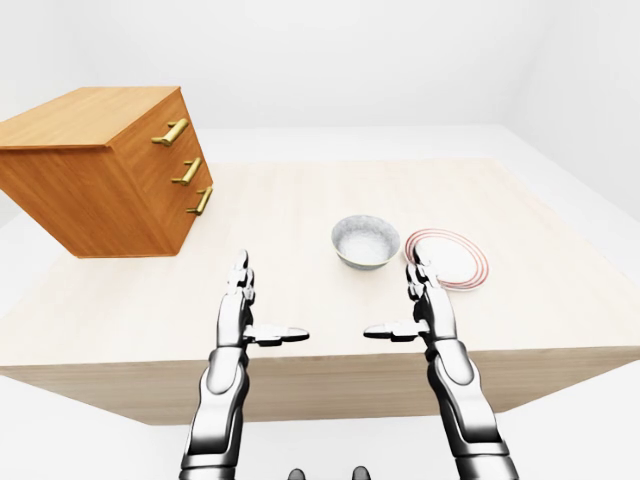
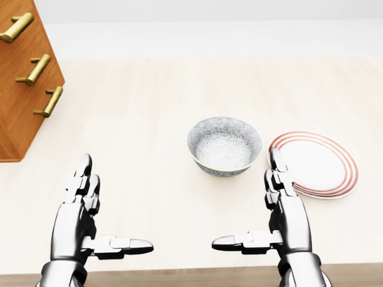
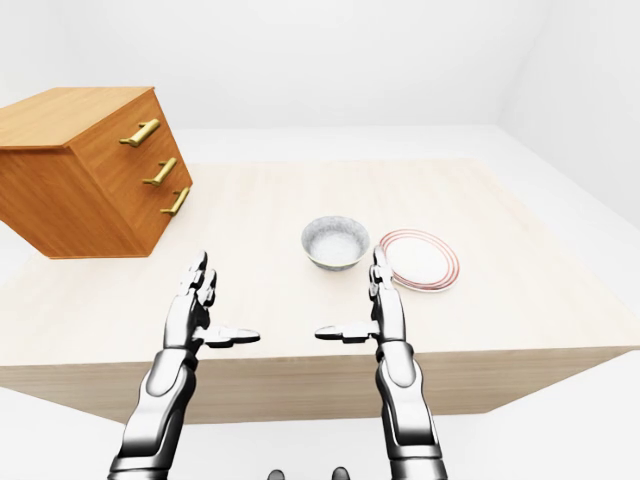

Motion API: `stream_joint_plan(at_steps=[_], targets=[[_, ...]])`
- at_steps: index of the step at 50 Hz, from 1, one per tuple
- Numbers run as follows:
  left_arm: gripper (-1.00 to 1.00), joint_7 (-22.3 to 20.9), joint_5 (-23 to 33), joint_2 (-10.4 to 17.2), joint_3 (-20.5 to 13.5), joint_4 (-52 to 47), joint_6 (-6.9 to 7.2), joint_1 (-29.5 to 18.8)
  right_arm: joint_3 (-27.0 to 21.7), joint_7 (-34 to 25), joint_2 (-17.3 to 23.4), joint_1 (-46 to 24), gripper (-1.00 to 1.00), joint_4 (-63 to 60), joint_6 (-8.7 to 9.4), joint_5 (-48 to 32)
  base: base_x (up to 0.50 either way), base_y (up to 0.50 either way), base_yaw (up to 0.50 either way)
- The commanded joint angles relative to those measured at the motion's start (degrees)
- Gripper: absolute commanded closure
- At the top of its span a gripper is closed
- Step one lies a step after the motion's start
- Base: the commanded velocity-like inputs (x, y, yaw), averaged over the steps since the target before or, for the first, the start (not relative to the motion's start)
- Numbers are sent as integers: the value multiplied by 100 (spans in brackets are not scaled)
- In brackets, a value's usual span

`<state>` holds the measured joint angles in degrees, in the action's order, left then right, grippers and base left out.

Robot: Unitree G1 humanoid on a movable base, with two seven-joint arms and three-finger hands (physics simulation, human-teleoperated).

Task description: Put the bowl on top of the cabinet.

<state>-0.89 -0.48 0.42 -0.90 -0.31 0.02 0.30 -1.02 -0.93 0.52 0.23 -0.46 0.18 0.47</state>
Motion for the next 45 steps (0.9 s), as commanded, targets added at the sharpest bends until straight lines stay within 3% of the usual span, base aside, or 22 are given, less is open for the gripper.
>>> stream_joint_plan(at_steps=[1,7,11,13,15,17,18,19,20,22,24,27,32,33,39,45], targets=[[-100,-126,-26,86,-156,-58,-14,49,-182,-135,95,53,-100,-57,13,29,0,0,0],[-100,-156,-82,77,-195,-197,27,135,-178,-163,86,94,-100,69,-117,-14,0,0,0],[-100,-137,-81,77,-210,-85,-9,101,-158,-168,79,80,-100,70,-93,-27,0,0,0],[-100,1,149,117,-177,-148,206,106,-155,-172,79,86,-100,59,-93,-28,0,0,0],[-100,-69,138,99,-161,-22,272,74,-148,-172,76,109,-100,-6,-51,-32,0,0,0],[-100,-262,8,69,-109,-110,25,177,-153,-171,75,123,-100,30,-95,-37,0,0,0],[-100,-228,43,66,-104,-174,107,199,-157,-175,76,126,-100,23,-92,-32,0,0,0],[-100,-255,4,63,-112,-239,102,215,-164,-178,80,119,-100,31,-103,-26,0,0,0],[-100,-257,2,62,-113,-244,103,216,-179,-168,88,119,-100,-21,-77,-30,0,0,0],[-100,-247,-25,93,-176,-386,264,167,-271,-163,146,67,-100,-107,46,-16,0,0,0],[-100,-242,-56,152,-264,-912,498,125,-478,-178,266,12,-100,-597,445,54,0,0,0],[-100,-228,-226,275,-535,-1593,498,-191,-820,-217,412,-48,-100,-1503,482,191,0,0,0],[-100,-72,-511,702,-1140,-2801,498,-1094,-1512,-420,856,-482,-100,-2835,482,249,0,0,0],[-100,-55,-701,856,-1388,-3101,498,-1289,-1934,-409,1075,-802,-100,-3125,482,463,0,0,0],[-100,-49,-1192,1113,-2126,-3278,498,-1033,-2827,-288,1534,-1018,-100,-3995,482,1100,0,0,0],[-100,50,-1713,1397,-2747,-3011,498,-864,-2956,-318,1462,-726,-100,-4051,482,1130,0,0,0]])
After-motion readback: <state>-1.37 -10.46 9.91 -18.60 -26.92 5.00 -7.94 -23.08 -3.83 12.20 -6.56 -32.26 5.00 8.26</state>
